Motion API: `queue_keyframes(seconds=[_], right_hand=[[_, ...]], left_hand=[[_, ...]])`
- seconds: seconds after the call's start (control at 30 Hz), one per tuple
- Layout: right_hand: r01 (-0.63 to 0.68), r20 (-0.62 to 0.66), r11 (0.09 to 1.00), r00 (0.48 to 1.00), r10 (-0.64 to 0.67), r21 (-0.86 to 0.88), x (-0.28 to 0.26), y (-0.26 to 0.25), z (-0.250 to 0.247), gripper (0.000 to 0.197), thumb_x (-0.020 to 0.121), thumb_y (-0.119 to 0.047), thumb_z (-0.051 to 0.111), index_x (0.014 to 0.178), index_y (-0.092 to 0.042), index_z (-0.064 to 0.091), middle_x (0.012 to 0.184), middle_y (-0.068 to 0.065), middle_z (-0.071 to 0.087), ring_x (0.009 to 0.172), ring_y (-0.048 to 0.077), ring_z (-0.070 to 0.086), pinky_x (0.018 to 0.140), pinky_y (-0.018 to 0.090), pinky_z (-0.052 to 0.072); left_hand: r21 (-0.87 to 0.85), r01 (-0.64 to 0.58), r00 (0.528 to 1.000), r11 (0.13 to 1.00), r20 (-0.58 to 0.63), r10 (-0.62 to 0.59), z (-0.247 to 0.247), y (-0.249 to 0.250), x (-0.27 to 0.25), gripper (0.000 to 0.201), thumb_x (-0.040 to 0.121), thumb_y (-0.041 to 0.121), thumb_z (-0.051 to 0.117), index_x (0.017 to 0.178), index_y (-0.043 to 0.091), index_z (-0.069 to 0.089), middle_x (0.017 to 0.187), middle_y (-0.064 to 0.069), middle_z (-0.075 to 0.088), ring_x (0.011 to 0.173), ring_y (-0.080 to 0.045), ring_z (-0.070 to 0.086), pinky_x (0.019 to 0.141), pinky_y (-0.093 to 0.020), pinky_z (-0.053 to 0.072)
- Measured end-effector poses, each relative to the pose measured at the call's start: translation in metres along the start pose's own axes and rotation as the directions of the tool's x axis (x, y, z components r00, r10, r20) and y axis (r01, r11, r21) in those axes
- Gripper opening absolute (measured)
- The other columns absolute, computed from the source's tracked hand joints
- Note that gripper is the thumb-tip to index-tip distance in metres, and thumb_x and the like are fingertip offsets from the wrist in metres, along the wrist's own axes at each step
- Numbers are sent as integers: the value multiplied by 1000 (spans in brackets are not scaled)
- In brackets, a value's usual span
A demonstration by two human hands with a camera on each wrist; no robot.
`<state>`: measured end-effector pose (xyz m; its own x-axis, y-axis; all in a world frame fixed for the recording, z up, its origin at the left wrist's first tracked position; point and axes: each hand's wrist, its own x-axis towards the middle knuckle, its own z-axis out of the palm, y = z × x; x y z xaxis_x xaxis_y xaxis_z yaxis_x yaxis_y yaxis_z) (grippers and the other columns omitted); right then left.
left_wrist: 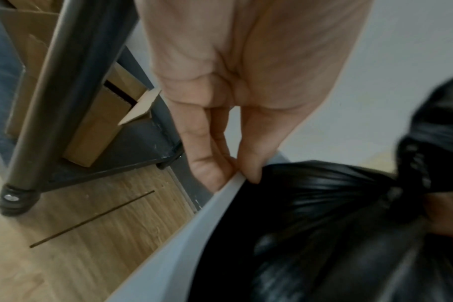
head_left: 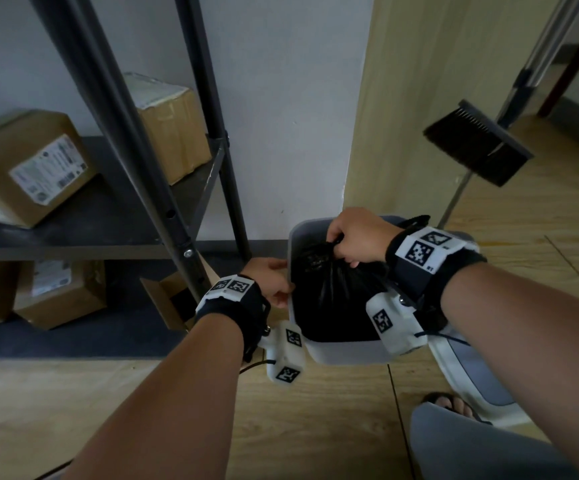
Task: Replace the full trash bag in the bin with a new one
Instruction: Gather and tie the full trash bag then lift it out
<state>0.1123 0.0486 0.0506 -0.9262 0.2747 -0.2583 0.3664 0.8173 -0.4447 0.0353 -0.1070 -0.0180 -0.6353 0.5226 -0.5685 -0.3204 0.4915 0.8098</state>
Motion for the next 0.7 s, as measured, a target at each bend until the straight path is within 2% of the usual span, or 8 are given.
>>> queue_keyframes(seconds=[0.07,0.17,0.27,0.37,0.47,0.57,0.7], right_hand=[[-48,-6,998,999,48,37,0,7,-7,17,81,2,56,78,-9,70,61,6,65,63,26,71,66,29,59],[-97,-19,990,995,99,104,-2,13,-15,16,83,3,57,82,-10,67,62,7,64,57,20,66,62,28,59],[-96,-74,982,991,110,164,-2,7,-23,17,83,3,56,86,-12,63,60,7,63,52,16,63,55,24,56],[-81,-154,977,982,113,197,0,-2,-35,16,81,1,57,86,-11,66,49,3,62,48,16,61,50,24,55],[-54,-173,981,981,86,184,1,-13,-43,19,80,0,56,76,-17,63,33,-4,56,42,14,58,47,22,51],[-35,-188,979,979,73,199,2,-20,-44,26,81,0,54,70,-23,58,31,-7,55,43,15,58,51,24,52],[-56,-223,965,968,115,257,0,-18,-49,22,82,1,52,75,-18,60,31,-5,55,47,17,61,55,28,55]], left_hand=[[-22,28,999,999,-25,-29,-7,-2,1,61,83,-19,53,137,10,48,95,-19,65,83,-35,64,87,-51,53],[-68,45,998,997,-39,-47,-14,-5,1,59,85,-19,50,136,10,48,101,-19,63,77,-30,63,86,-46,52],[-33,41,998,999,-53,-43,-15,-7,2,61,84,-17,53,138,10,46,107,-24,65,85,-37,66,87,-49,54],[-34,34,998,999,-49,-36,-12,-6,2,63,82,-19,54,138,6,45,100,-21,65,90,-40,65,87,-52,54],[-20,-11,1000,1000,-10,11,-4,0,6,61,81,-21,53,136,5,48,105,-24,65,92,-40,66,88,-54,53],[36,-34,999,999,-15,34,5,7,8,63,81,-17,56,138,9,47,103,-26,67,74,-34,67,80,-46,57],[120,-12,1000,993,-13,14,3,4,5,67,81,-17,55,140,12,45,79,-18,67,59,-26,62,63,-34,56]])
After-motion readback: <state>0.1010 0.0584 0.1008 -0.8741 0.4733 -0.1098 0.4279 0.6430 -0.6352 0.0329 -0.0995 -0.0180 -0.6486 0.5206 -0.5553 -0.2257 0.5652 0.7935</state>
